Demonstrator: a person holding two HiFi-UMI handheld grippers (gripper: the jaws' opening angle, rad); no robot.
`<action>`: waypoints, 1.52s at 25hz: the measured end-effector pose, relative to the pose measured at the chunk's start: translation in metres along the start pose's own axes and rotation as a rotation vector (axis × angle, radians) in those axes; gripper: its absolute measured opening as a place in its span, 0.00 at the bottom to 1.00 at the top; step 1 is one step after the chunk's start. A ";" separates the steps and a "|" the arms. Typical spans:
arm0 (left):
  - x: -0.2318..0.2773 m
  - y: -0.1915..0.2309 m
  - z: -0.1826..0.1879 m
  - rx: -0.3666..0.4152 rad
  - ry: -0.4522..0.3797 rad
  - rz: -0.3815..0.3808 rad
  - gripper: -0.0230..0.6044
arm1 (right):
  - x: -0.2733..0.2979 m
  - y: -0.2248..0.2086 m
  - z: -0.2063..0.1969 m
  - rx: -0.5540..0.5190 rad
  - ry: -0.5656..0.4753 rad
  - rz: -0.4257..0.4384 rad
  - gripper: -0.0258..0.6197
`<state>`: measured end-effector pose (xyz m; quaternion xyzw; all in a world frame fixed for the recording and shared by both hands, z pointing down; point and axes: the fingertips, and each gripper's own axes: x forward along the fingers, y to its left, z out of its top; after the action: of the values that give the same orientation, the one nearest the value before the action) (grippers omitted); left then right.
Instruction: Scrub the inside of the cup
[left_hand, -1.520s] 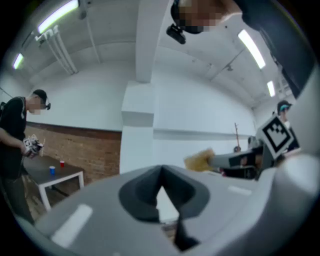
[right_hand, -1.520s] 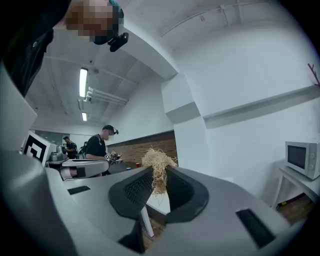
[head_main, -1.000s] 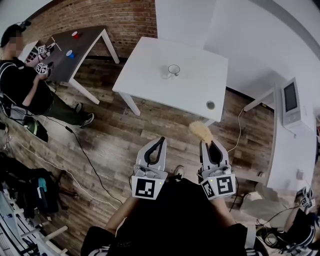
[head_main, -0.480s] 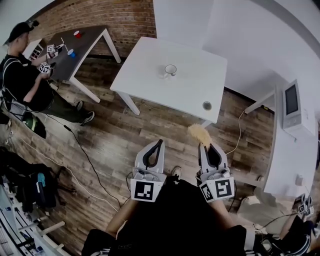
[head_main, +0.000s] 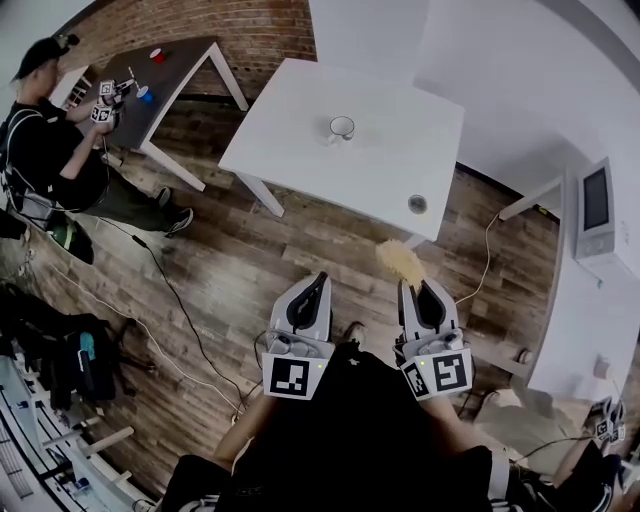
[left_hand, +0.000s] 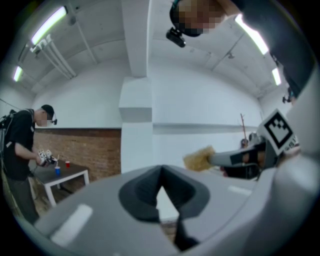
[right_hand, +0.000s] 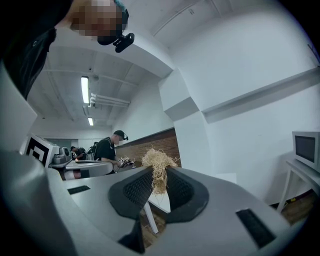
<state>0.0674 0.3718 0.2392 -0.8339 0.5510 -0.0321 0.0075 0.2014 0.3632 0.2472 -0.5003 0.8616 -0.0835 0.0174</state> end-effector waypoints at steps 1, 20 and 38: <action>0.007 0.001 -0.002 0.003 -0.001 -0.005 0.04 | 0.005 -0.004 -0.001 -0.003 0.003 -0.004 0.12; 0.149 0.128 -0.009 0.085 0.009 -0.174 0.04 | 0.180 -0.029 0.017 -0.025 0.010 -0.128 0.12; 0.252 0.182 -0.046 0.053 0.073 -0.248 0.04 | 0.293 -0.078 0.005 -0.050 0.100 -0.148 0.12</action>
<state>-0.0037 0.0697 0.2880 -0.8935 0.4424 -0.0776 0.0052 0.1227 0.0715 0.2700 -0.5579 0.8240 -0.0876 -0.0443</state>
